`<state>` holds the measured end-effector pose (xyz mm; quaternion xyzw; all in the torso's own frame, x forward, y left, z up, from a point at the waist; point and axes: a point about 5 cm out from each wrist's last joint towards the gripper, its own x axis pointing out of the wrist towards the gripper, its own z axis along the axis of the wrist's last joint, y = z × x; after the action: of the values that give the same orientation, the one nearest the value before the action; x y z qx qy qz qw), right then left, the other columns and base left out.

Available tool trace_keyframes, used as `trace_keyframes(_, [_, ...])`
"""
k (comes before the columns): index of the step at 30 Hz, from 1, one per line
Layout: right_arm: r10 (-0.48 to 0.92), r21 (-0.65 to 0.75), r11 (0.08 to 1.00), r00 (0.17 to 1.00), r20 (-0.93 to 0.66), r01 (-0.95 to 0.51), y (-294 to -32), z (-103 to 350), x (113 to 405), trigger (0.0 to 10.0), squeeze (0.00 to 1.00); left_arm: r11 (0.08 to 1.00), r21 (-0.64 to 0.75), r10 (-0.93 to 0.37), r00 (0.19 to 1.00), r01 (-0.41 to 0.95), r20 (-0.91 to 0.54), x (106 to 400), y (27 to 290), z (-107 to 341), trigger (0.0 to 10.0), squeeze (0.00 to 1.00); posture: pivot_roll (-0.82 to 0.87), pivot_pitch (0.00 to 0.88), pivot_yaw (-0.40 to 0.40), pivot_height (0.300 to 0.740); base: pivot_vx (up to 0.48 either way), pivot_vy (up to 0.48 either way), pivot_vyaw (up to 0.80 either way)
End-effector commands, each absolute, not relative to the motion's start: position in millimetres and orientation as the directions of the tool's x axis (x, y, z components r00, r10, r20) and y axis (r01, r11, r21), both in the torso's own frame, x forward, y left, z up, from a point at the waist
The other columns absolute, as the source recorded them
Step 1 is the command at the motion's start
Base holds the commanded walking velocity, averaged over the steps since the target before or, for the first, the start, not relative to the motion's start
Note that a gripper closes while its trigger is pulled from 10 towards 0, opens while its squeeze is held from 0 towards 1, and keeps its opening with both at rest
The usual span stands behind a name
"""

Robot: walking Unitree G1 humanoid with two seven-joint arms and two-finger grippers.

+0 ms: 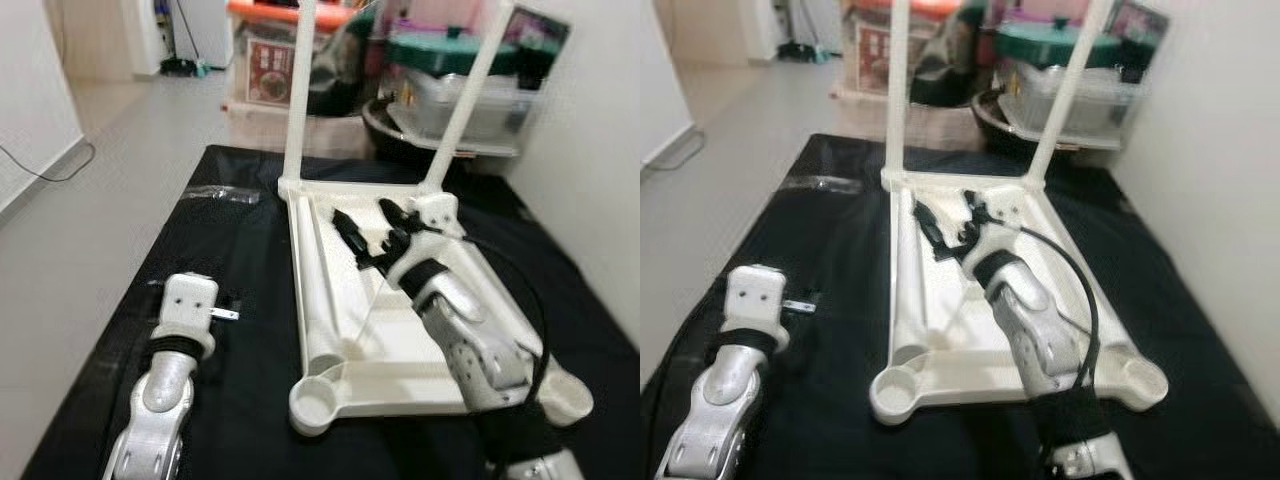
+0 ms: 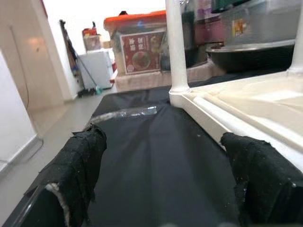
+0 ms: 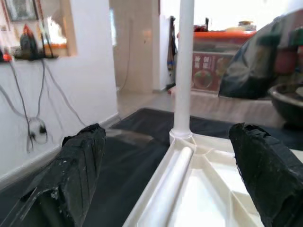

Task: Building children table

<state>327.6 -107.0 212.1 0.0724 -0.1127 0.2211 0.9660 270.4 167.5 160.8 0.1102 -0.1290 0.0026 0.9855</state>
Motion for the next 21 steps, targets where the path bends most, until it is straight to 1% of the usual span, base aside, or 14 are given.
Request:
trace_keyframes(1, [0.369, 0.057, 0.916, 0.887, 0.278, -0.398, -114, 214, 323, 10.0, 0.00, 0.979, 0.201, -0.078, 0.955, 0.020, 0.286, 267, 160, 168, 10.0, 0.00, 0.08, 0.000, -0.135, 0.740, 0.000, -0.480, 0.00])
trace_keyframes(4, [0.367, 0.045, 0.918, 0.887, 0.280, -0.394, -113, 213, 321, 10.0, 0.00, 0.979, 0.200, -0.093, 0.952, 0.035, 0.293, 265, 158, 169, 10.0, 0.00, 0.08, 0.000, -0.134, 0.740, 0.000, -0.480, 0.00])
trace_keyframes(8, [0.360, 0.042, 0.922, 0.892, 0.273, -0.385, -111, 211, 316, 10.0, 0.00, 0.980, 0.196, -0.099, 0.950, 0.041, 0.295, 262, 159, 170, 10.0, 0.00, 0.07, 0.000, -0.132, 0.740, 0.000, -0.319, 0.00])
trace_keyframes(11, [0.348, 0.032, 0.929, 0.901, 0.259, -0.369, -113, 209, 314, 10.0, 0.00, 0.983, 0.182, -0.069, 0.951, 0.014, 0.300, 260, 161, 170, 10.0, 0.00, 0.08, 0.000, -0.130, 0.740, 0.000, 0.000, 0.00])
trace_keyframes(12, [0.349, -0.040, 0.936, 0.904, 0.248, -0.351, -116, 206, 313, 10.0, 0.00, 0.983, 0.186, -0.049, 0.954, -0.007, 0.294, 260, 163, 169, 10.0, 0.00, 0.08, 0.000, -0.130, 0.740, 0.000, 0.000, 0.00])
trace_keyframes(14, [0.349, -0.040, 0.936, 0.904, 0.248, -0.351, -116, 206, 313, 10.0, 0.00, 0.983, 0.186, -0.049, 0.954, -0.007, 0.294, 260, 163, 169, 10.0, 0.00, 0.08, 0.000, -0.130, 0.740, 0.000, 0.000, 0.00])
trace_keyframes(16, [0.381, -0.162, 0.922, 0.902, 0.204, -0.352, -125, 200, 313, 10.0, 0.00, 0.981, 0.193, -0.033, 0.960, -0.022, 0.277, 261, 167, 165, 10.0, 0.00, 0.06, 0.000, -0.122, 0.740, 0.000, 0.000, 0.00])
trace_keyframes(17, [0.381, -0.162, 0.922, 0.902, 0.204, -0.352, -125, 200, 313, 10.0, 0.00, 0.981, 0.193, -0.033, 0.960, -0.022, 0.277, 261, 167, 165, 10.0, 0.00, 0.06, 0.000, -0.122, 0.740, 0.000, 0.000, 0.00])
trace_keyframes(18, [0.390, -0.207, 0.913, 0.902, 0.182, -0.353, -130, 198, 314, 10.0, 0.00, 0.980, 0.196, -0.026, 0.963, -0.028, 0.268, 261, 168, 164, 10.0, 0.00, 0.06, 0.000, -0.122, 0.740, 0.000, 0.000, 0.00])
trace_keyframes(19, [0.390, -0.207, 0.913, 0.902, 0.182, -0.353, -130, 198, 314, 10.0, 0.00, 0.980, 0.196, -0.026, 0.963, -0.028, 0.268, 261, 168, 164, 10.0, 0.00, 0.06, 0.000, -0.122, 0.740, 0.000, 0.000, 0.00])
trace_keyframes(20, [0.404, -0.281, 0.892, 0.903, 0.146, -0.354, -136, 194, 314, 10.0, 0.00, 0.977, 0.210, -0.011, 0.967, -0.044, 0.253, 262, 170, 161, 10.0, 0.00, 0.06, 0.000, -0.119, 0.740, 0.000, 0.000, 0.00])
trace_keyframes(21, [0.404, -0.281, 0.892, 0.903, 0.146, -0.354, -136, 194, 314, 10.0, 0.00, 0.977, 0.210, -0.011, 0.967, -0.044, 0.253, 262, 170, 161, 10.0, 0.00, 0.06, 0.000, -0.119, 0.740, 0.000, 0.000, 0.00])
